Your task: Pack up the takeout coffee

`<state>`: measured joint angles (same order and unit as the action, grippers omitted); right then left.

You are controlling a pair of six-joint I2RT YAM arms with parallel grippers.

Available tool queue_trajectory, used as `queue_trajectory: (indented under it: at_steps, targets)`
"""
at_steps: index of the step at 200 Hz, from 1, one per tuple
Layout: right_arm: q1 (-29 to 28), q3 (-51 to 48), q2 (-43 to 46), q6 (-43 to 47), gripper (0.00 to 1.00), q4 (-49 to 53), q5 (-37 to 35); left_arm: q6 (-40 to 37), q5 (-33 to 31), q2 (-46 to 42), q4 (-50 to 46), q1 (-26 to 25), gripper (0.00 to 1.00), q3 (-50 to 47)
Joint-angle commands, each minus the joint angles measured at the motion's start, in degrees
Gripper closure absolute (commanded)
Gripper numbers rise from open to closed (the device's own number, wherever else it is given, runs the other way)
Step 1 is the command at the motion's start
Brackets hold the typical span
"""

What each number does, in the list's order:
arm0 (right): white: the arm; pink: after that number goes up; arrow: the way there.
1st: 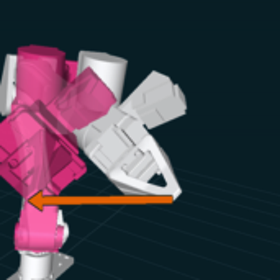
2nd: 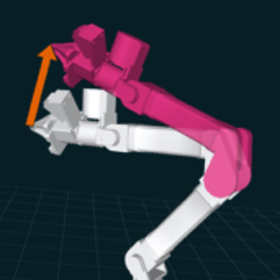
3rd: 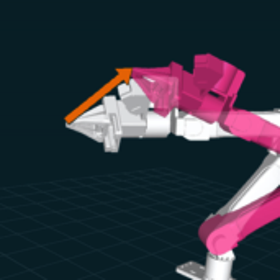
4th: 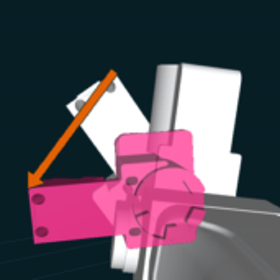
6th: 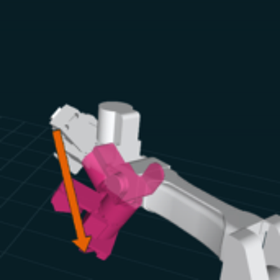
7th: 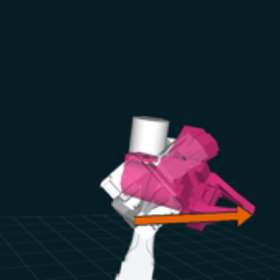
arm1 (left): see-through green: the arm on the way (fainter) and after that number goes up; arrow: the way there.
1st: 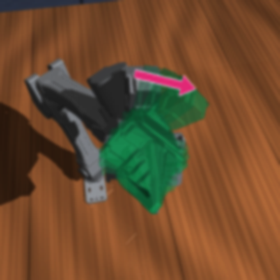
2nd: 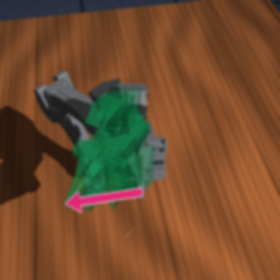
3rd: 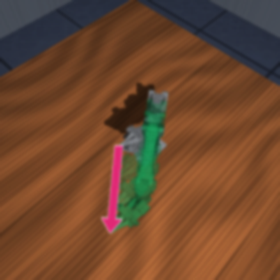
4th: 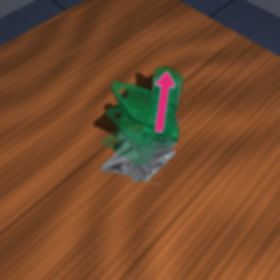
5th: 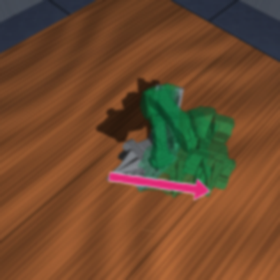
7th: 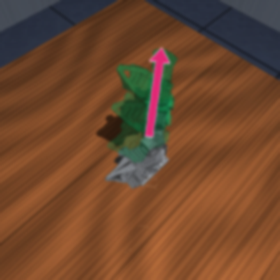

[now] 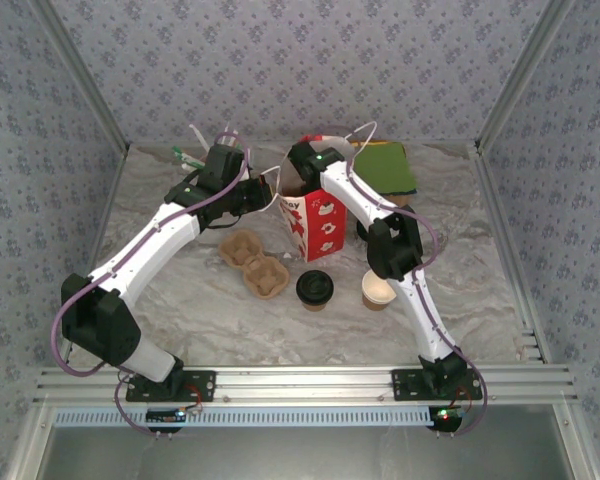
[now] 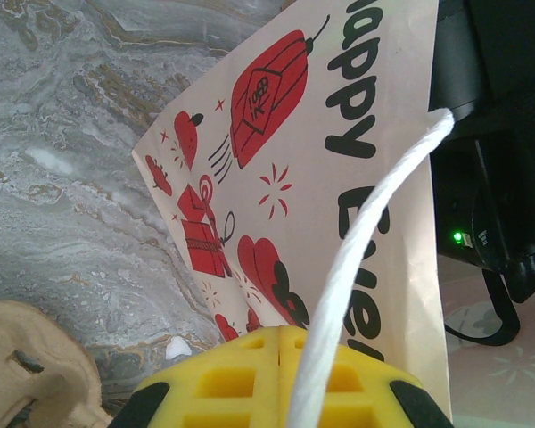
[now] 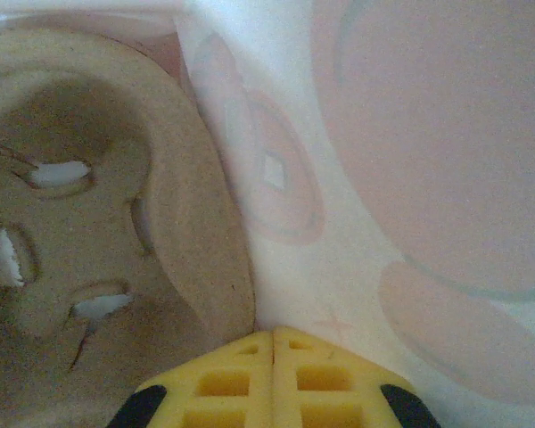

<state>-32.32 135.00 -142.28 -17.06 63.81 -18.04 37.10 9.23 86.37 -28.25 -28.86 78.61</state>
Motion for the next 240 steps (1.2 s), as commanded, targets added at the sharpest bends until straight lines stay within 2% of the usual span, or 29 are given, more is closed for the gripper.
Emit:
queue_trajectory:
  at_steps: [1,104,240]
  targets:
    - [-0.38,-1.98,-0.45,-0.34,1.00,2.36,1.80,-0.87,0.55,0.35,-1.90,0.38,1.00,1.72]
    - [-0.02,-2.28,-0.81,-0.04,1.00,2.50,2.00,-0.79,0.81,0.24,-1.88,0.37,1.00,1.81]
    - [-1.96,1.90,3.65,0.28,1.00,4.33,1.55,-0.70,0.70,0.48,-1.82,0.30,1.00,1.46]
